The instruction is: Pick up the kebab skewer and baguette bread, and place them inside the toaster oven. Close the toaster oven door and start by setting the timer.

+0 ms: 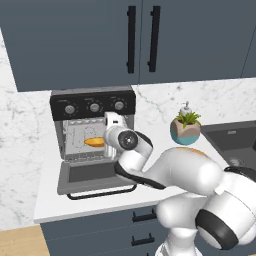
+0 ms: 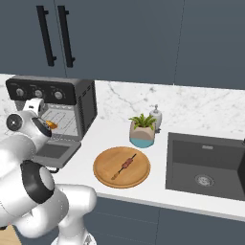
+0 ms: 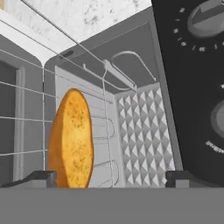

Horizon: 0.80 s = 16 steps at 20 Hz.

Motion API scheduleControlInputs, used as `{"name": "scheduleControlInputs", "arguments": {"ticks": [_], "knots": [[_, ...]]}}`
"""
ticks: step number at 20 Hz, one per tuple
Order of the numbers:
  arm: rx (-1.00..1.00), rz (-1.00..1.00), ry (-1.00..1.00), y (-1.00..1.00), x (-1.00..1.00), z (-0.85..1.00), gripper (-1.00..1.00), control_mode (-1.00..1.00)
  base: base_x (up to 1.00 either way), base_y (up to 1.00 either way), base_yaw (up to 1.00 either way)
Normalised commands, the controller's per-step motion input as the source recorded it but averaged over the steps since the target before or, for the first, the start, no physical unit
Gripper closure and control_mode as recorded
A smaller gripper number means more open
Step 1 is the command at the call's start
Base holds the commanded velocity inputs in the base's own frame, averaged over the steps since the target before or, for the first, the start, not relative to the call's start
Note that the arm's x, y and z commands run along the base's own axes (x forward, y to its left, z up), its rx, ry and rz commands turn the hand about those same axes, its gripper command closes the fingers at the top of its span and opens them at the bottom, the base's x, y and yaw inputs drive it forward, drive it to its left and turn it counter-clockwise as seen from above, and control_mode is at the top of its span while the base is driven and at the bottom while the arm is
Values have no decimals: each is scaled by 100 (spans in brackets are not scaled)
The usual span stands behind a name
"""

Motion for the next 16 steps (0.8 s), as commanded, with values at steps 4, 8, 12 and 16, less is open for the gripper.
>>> {"name": "scheduleControlInputs", "arguments": {"ticks": [4,8,12,16], "knots": [[0,-2,2,-4,-40,45,-100,-100,0,0,0],[0,-11,10,-3,-11,67,-100,-100,0,0,0],[0,-20,18,-9,-9,66,-100,-100,0,0,0],[2,-36,21,-60,-44,23,-100,-100,0,0,0]]}}
